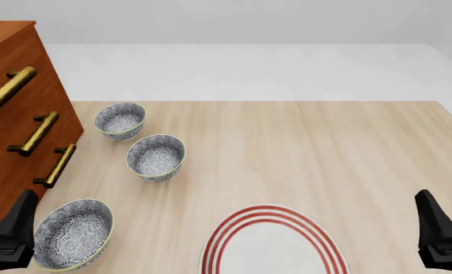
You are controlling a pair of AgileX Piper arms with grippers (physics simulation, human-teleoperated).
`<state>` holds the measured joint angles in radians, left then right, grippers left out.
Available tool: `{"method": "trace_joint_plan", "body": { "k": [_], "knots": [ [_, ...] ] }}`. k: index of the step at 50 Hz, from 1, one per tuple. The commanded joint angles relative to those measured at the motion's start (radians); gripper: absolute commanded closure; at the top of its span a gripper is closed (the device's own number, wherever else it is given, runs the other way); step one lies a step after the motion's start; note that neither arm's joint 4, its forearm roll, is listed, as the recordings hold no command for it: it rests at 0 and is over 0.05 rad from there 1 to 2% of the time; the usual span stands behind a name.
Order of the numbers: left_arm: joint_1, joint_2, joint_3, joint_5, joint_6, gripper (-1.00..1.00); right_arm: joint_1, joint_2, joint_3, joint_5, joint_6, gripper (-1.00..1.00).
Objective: Pick up the bowl and put it in the middle on the plate.
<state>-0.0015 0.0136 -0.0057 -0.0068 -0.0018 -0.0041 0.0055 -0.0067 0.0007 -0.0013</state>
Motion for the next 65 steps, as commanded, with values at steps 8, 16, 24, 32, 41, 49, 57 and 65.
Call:
{"method": "trace_joint_plan", "body": {
  "k": [8, 16, 24, 32, 41, 49, 57, 65],
  "knots": [
    [-0.023, 0.072, 0.005, -0.023, 0.01, -1.0, 0.007, 0.003, -0.004, 0.001, -0.021, -1.0],
    [-0.058, 0.165, -0.029, -0.056, -0.01, -1.0, -0.001, 0.0, -0.008, 0.011, -0.012, -1.0],
    [-0.081, 0.277, -0.135, -0.018, -0.029, -1.0, -0.001, -0.001, -0.013, 0.021, -0.01, -1.0],
    [-0.155, 0.349, -0.223, 0.002, 0.075, -1.0, -0.005, 0.011, -0.003, 0.008, -0.003, -1.0],
    [-0.175, 0.521, -0.257, -0.025, 0.117, -1.0, -0.005, 0.021, 0.001, 0.003, -0.012, -1.0],
    [-0.291, 0.694, -0.296, -0.045, 0.05, -1.0, -0.005, 0.021, 0.005, 0.0, -0.02, -1.0],
    [-0.304, 0.799, -0.337, -0.071, 0.039, -1.0, -0.005, 0.033, 0.005, -0.007, -0.013, -1.0],
    [-0.336, 0.904, -0.387, -0.109, 0.017, -1.0, -0.002, 0.03, 0.005, -0.008, -0.007, -1.0]
  ]
}}
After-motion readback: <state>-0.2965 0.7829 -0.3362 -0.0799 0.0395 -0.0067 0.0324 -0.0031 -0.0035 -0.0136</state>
